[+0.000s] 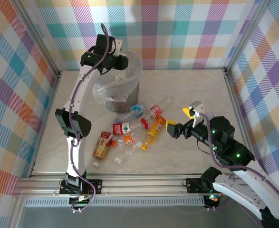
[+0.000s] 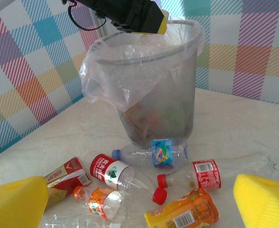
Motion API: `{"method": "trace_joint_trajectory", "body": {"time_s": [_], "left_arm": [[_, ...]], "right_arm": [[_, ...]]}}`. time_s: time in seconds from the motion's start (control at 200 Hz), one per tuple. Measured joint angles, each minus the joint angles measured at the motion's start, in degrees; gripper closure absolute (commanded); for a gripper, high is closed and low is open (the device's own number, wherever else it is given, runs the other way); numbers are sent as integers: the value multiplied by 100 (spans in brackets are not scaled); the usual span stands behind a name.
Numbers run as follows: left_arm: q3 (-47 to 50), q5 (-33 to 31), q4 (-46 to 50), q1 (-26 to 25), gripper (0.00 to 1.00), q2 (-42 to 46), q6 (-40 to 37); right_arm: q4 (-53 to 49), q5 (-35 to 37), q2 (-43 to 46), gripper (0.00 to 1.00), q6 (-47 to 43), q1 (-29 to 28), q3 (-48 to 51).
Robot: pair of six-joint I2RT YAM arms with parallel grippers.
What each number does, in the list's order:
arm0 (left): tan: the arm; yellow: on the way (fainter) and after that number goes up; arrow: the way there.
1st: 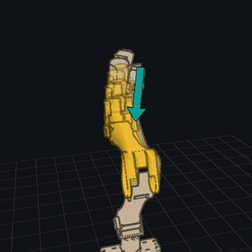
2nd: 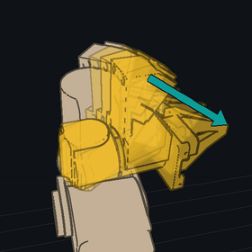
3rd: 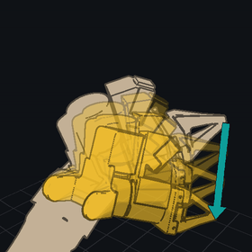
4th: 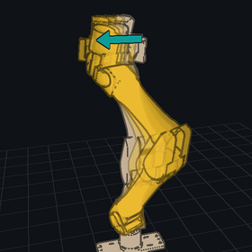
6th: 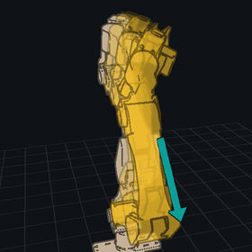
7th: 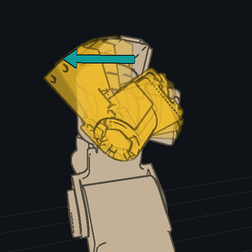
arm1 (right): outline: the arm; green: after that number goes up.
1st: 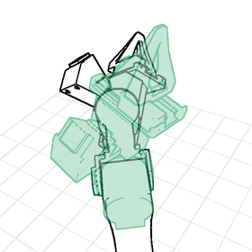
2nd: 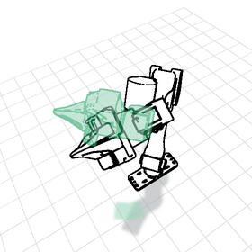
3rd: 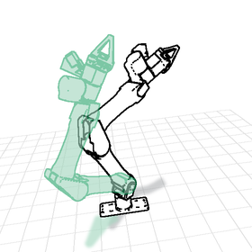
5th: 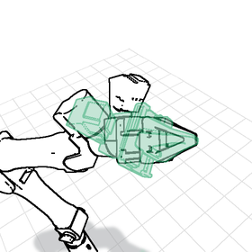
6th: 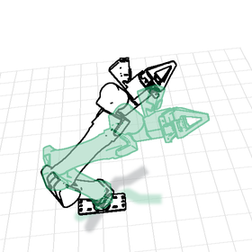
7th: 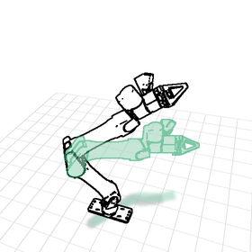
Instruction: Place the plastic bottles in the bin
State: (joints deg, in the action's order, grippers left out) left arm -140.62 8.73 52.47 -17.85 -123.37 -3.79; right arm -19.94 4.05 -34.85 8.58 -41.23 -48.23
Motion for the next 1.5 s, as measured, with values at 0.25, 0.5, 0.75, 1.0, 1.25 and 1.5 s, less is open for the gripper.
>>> {"method": "trace_joint_trajectory", "body": {"time_s": [0.25, 0.5, 0.75, 1.0, 1.25, 1.5], "left_arm": [[752, 431, -2, -52, 60, -24, -15], [807, 522, -24, -127, 55, -48, -188], [813, 579, 31, -214, 48, -273, -321], [848, 579, 205, -234, 35, -323, -348], [782, 507, 256, -227, 18, -323, -295], [695, 358, 315, -227, 0, -57, -149]], "right_arm": [[-153, -20, -144, 0, 153, 0, 0], [-219, -15, -181, 0, 184, 0, 0], [-376, 138, -332, 0, 321, 0, -109], [-511, 306, -330, 0, 448, 0, -109], [-588, 496, -328, 0, 584, 0, -109], [-811, 1215, -254, 0, 1019, 0, -109]]}}
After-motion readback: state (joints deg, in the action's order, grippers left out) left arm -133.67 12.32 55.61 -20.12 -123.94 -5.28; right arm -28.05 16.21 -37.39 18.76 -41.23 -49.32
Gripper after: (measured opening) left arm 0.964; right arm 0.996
